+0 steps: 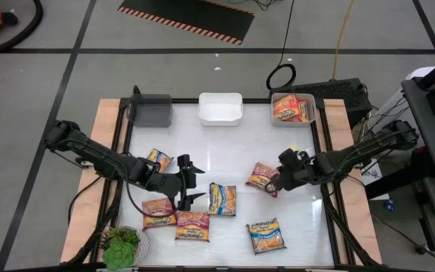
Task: Sort Maruchan noodles
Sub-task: Put the top red noodle pack into the white bin
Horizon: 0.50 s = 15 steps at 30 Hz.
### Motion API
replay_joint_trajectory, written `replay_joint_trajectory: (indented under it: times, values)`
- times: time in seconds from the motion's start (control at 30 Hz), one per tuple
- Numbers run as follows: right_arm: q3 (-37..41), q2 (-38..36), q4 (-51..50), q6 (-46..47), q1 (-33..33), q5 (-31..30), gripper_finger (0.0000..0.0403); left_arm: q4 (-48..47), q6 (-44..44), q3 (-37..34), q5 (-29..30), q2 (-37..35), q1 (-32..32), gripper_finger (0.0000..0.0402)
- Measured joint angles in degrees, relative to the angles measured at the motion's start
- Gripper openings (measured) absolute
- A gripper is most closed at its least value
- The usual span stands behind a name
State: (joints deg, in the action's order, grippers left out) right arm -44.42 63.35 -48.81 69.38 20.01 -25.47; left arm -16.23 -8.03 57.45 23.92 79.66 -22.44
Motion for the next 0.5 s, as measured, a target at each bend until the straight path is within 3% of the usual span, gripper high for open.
replay_joint_trajectory:
  times: [0.2,0.33,0.5]
  values:
    - [1.8,0.0,-3.3,5.0,0.0,-1.2,0.0004,0.0,0.2,0.0,0.0,0.0,-0.8,0.0351]
    - [5.2,0.0,-0.6,5.2,0.0,3.4,0.0015,0.0,-0.7,0.0,0.0,0.0,-1.1,0.0351]
    - [9.7,0.0,5.6,4.4,0.0,7.8,0.0058,0.0,-1.1,0.0,0.0,0.0,-1.7,0.0351]
